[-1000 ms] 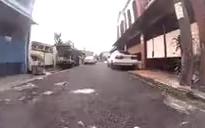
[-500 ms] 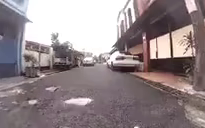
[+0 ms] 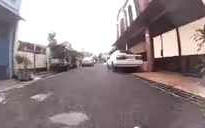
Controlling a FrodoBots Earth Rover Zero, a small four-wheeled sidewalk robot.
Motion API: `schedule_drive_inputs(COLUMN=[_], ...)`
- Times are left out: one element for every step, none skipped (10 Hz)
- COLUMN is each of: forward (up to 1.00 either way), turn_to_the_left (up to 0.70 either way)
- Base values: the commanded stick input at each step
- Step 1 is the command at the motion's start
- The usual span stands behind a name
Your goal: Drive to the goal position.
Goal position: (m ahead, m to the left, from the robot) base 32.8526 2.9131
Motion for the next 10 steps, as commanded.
schedule_drive_inputs(forward=[1.0,1.0,1.0,1.0,1.0,1.0,1.0,1.0,1.0,1.0], turn_to_the_left=[0.0,0.0,0.0,0.0,0.0,0.0,0.0,0.0,0.0,0.0])
